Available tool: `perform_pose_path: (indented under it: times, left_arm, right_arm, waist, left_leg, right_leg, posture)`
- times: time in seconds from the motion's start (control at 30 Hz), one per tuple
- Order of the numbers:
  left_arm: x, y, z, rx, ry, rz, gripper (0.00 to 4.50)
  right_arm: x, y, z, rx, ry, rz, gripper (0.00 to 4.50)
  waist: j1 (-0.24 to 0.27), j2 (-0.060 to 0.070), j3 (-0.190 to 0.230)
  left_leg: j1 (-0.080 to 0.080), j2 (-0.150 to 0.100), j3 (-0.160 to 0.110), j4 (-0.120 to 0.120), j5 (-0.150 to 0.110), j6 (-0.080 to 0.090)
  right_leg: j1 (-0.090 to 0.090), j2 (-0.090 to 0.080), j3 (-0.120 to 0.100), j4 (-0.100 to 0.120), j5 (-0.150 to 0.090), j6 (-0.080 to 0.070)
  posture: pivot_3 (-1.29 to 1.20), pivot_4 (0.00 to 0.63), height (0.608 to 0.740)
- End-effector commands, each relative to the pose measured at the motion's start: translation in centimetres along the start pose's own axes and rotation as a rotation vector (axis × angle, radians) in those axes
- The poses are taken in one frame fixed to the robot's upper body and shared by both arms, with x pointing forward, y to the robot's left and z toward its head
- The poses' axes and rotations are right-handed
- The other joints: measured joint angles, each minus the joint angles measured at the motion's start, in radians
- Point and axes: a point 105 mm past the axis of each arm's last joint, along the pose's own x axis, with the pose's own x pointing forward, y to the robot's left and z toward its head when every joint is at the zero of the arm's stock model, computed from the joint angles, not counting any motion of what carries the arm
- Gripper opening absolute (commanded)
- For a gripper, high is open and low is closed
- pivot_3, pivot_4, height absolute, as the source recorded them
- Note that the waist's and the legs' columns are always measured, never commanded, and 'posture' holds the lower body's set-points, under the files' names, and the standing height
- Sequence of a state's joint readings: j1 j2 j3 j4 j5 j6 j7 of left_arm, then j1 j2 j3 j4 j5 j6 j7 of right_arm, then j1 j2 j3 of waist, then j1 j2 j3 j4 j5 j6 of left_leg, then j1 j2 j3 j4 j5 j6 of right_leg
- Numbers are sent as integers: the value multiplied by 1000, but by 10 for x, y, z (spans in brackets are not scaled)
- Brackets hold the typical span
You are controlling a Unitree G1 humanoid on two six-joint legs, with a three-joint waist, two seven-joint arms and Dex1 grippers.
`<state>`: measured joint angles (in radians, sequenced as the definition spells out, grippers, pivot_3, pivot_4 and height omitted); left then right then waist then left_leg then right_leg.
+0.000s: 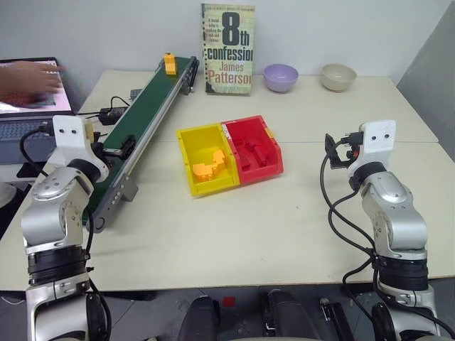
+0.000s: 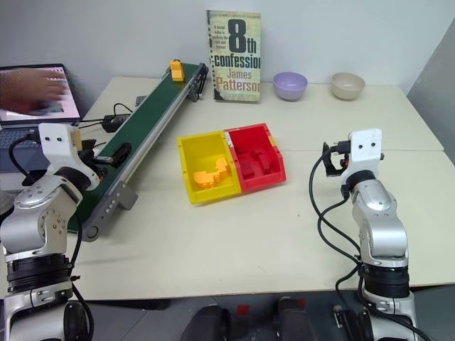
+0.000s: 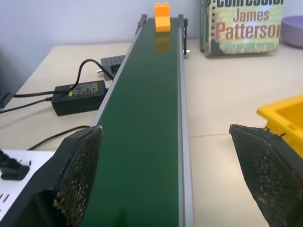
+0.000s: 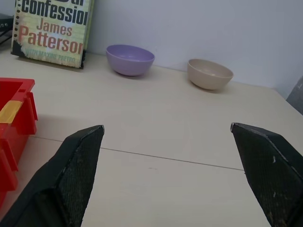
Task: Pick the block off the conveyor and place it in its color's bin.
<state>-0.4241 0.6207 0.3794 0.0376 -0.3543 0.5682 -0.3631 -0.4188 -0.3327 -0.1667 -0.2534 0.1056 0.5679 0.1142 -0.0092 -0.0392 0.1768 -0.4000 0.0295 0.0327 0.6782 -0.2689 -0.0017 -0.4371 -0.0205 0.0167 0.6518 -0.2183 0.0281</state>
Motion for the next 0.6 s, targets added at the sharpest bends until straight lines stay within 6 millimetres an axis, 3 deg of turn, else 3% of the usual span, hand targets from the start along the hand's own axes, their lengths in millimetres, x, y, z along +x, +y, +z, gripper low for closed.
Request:
perform_pose_path:
  times: [0.03, 0.27, 0.47, 0.6]
  left_arm:
    - [-7, 1, 17, 25, -59, 12, 4468]
    - [-19, 8, 22, 16, -103, 56, 4468]
    - [-28, 13, 17, -18, -108, 55, 4468]
    - [-25, 15, 16, -33, -104, 55, 4468]
  right_arm:
    - [2, -8, 19, 3, -60, -6, 4500]
    - [14, -7, 30, -2, -85, 66, 4500]
    - [21, 31, 62, 46, -149, 438, 4500]
    - [9, 67, 86, 89, -185, 769, 4500]
  waist:
    - [0, 0, 0]
    - [0, 0, 0]
    - [-7, 0, 0]
    - [-12, 0, 0]
  left_leg:
    - [0, 0, 0, 0, 0, 0]
    - [0, 0, 0, 0, 0, 0]
    - [0, 0, 0, 0, 0, 0]
    - [1, 0, 0, 0, 0, 0]
  right_leg:
    - [0, 0, 0, 0, 0, 0]
    - [0, 0, 0, 0, 0, 0]
    - [0, 0, 0, -1, 0, 0]
    - [1, 0, -1, 0, 0, 0]
  posture:
    - [0, 150, 740]
    - [0, 150, 740]
    - [0, 150, 740]
    - [0, 150, 740]
